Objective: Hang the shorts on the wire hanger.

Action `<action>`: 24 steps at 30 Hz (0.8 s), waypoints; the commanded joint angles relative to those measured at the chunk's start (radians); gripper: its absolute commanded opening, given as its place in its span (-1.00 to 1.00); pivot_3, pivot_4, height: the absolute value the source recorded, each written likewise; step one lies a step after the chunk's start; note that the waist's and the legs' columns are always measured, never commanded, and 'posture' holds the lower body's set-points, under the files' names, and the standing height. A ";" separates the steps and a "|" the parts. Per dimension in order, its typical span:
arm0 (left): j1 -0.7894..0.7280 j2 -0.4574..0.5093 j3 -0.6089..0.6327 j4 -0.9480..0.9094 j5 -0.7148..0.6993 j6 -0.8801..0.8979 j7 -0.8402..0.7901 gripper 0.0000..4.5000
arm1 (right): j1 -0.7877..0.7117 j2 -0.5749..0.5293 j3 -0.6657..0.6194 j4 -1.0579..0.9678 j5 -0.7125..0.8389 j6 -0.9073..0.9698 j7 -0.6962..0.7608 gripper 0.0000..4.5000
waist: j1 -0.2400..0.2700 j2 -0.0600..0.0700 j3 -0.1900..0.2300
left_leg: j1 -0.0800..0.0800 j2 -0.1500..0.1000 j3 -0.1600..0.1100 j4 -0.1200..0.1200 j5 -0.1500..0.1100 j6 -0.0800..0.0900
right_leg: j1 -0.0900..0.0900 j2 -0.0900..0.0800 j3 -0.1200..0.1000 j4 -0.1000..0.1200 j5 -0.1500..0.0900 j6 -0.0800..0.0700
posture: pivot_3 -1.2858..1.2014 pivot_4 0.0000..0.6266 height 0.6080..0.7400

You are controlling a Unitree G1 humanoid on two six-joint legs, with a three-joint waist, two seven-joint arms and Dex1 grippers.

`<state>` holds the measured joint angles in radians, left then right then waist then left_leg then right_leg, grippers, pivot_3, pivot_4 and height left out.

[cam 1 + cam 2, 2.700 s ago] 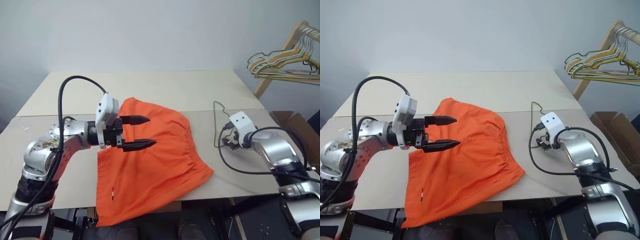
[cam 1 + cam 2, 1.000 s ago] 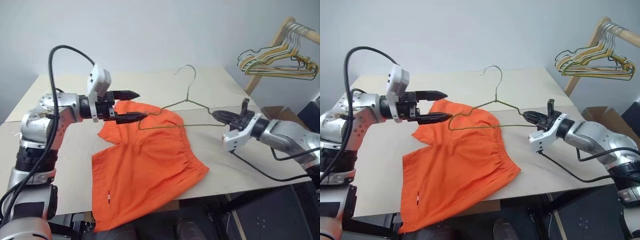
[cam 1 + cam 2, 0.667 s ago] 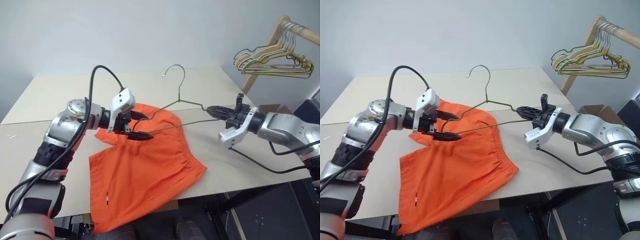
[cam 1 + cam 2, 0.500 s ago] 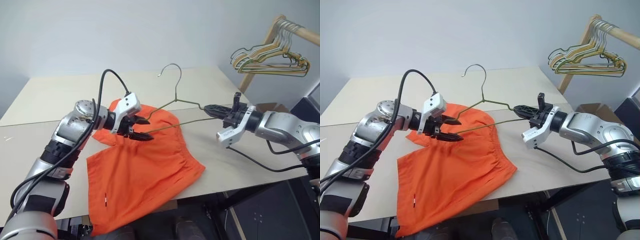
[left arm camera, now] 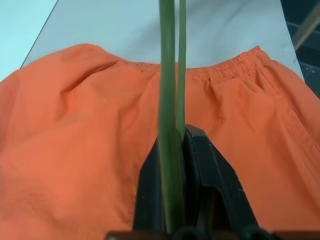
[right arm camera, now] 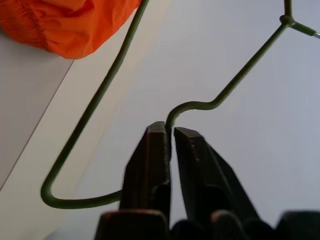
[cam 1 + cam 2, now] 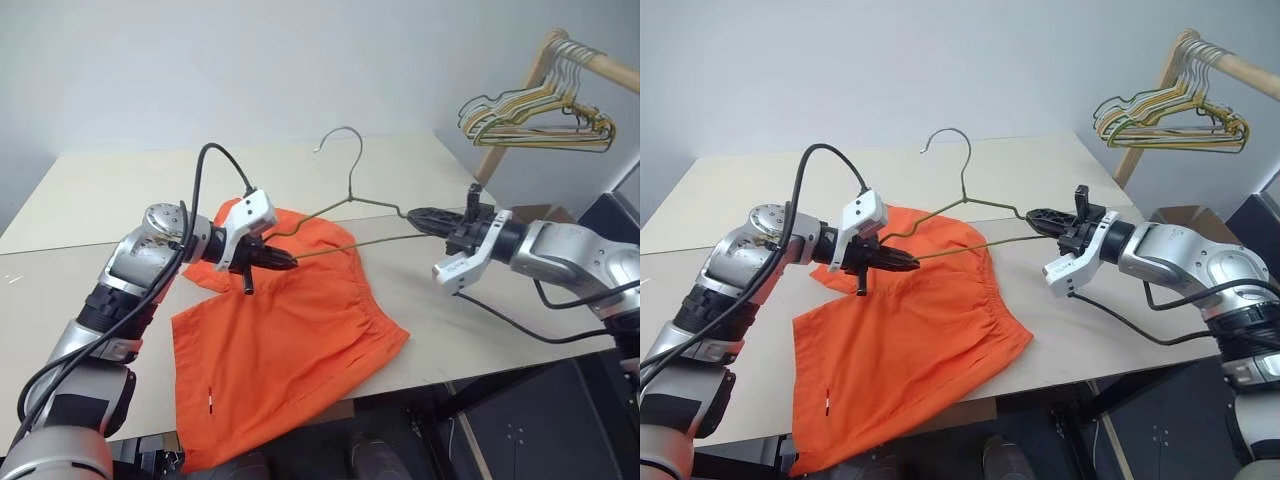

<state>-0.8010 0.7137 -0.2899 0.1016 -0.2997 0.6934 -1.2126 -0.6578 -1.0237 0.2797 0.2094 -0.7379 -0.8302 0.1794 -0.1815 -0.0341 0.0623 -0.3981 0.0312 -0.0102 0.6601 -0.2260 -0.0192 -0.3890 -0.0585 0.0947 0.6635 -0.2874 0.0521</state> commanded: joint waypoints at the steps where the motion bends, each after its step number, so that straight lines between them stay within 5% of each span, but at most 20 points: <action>1: -0.003 0.020 0.049 -0.019 -0.002 -0.007 0.005 -1.00 | 0.019 -0.049 -0.036 -0.036 0.179 -0.059 0.096 -0.22 | -0.001 0.000 0.000 | 0.000 0.000 0.000 0.000 0.000 0.000 | 0.000 0.000 0.000 0.000 0.000 0.000 | -0.07 -1.00 1.00; 5: 0.025 0.048 0.036 -0.022 0.044 -0.097 -0.002 -1.00 | 0.047 -0.072 -0.026 -0.053 0.439 -0.010 0.280 0.48 | -0.003 0.000 0.000 | 0.001 0.000 -0.001 0.000 0.000 0.000 | 0.001 0.000 0.000 0.000 0.000 0.000 | -0.06 -1.00 1.00; 8: 0.056 0.077 0.007 -0.022 0.101 -0.246 -0.038 -1.00 | 0.083 -0.073 -0.037 -0.179 0.815 0.337 0.552 0.95 | -0.004 0.000 0.000 | 0.002 0.001 -0.002 0.000 0.000 0.000 | 0.002 0.001 0.000 0.000 0.000 0.000 | -0.05 -1.00 1.00; 13: 0.051 0.063 0.007 -0.013 0.134 -0.319 -0.053 -1.00 | -0.064 -0.075 -0.009 -0.267 1.051 0.912 0.901 0.98 | 0.005 0.000 0.000 | 0.001 -0.001 -0.011 0.001 0.000 0.000 | 0.003 -0.001 -0.002 0.000 0.000 0.000 | -0.05 -1.00 1.00; 19: 0.046 0.037 0.024 -0.021 0.128 -0.316 -0.063 -1.00 | -0.248 0.012 0.140 -0.188 0.894 1.215 1.087 0.98 | 0.016 0.001 -0.001 | -0.001 0.000 -0.013 0.001 0.000 0.000 | 0.002 -0.001 -0.006 0.000 0.000 0.000 | -0.04 -1.00 1.00; 24: 0.055 0.035 0.039 -0.035 0.121 -0.310 -0.065 -1.00 | -0.299 0.084 0.200 -0.122 0.808 1.276 1.158 0.98 | 0.026 0.001 -0.001 | -0.002 -0.001 -0.013 0.002 0.000 0.000 | 0.000 -0.001 -0.006 0.001 0.000 0.000 | -0.03 -1.00 1.00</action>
<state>-0.7317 0.7465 -0.2911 0.0957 -0.1607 0.3910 -1.2776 -0.9166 -0.9435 0.4906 0.0850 0.0995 0.4270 1.3302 -0.1555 -0.0335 0.0616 -0.4004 0.0302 -0.0233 0.6617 -0.2259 -0.0190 -0.3889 -0.0595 0.0883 0.6644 -0.2873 0.0524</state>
